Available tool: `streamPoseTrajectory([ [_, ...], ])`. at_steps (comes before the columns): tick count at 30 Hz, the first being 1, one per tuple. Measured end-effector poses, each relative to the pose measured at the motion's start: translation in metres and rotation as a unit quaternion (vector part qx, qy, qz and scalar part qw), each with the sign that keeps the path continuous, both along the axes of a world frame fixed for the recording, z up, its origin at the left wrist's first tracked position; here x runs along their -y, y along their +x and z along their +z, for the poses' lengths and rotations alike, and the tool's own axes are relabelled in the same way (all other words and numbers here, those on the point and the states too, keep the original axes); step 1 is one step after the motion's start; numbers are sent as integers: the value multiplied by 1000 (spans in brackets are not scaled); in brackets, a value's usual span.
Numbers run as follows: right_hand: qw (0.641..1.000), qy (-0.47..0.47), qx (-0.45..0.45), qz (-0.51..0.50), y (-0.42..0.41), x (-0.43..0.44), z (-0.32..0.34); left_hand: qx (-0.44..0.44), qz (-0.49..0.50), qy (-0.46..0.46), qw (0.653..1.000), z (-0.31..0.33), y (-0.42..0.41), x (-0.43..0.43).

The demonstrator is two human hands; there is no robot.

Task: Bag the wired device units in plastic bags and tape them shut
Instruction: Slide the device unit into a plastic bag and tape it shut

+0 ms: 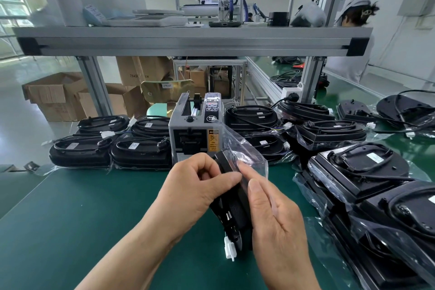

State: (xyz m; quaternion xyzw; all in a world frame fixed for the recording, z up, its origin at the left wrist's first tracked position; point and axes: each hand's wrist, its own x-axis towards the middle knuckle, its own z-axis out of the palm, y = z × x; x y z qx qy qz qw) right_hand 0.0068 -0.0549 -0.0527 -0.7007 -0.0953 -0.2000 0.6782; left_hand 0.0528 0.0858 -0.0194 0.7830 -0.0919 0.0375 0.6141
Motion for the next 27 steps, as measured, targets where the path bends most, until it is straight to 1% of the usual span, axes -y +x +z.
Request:
streamPoseTrajectory([
  [3, 1000, 0, 5, -2, -1, 1, 0, 0, -8, 31, 999, 1, -1, 0],
  [7, 1000, 5, 13, 3, -3, 2, 1, -1, -34, 46, 998, 5, 6, -5],
  [10, 1000, 2, 15, -8, -3, 3, 1, -8, -67, 57, 996, 12, 12, -10],
  [13, 1000, -4, 22, -15, -5, 4, 1, -20, -93, 91, 991, 17, 17, -14],
  [16, 1000, 5, 28, -11, -6, 4, -1, -27, -84, 101, 991, 18, 17, -14],
  [20, 999, 16, 40, 2, -7, 6, -3, -38, -16, 75, 996, 11, 12, -9],
  [22, 998, 13, 54, 10, -4, 5, -4, -47, -25, 51, 997, 9, 8, -10],
  [24, 996, 13, 82, 17, 2, 1, -8, -19, -35, 30, 999, 10, 7, -12],
  [27, 991, 34, 118, 44, 18, -5, -16, 56, 7, 59, 997, 13, 17, -19],
])
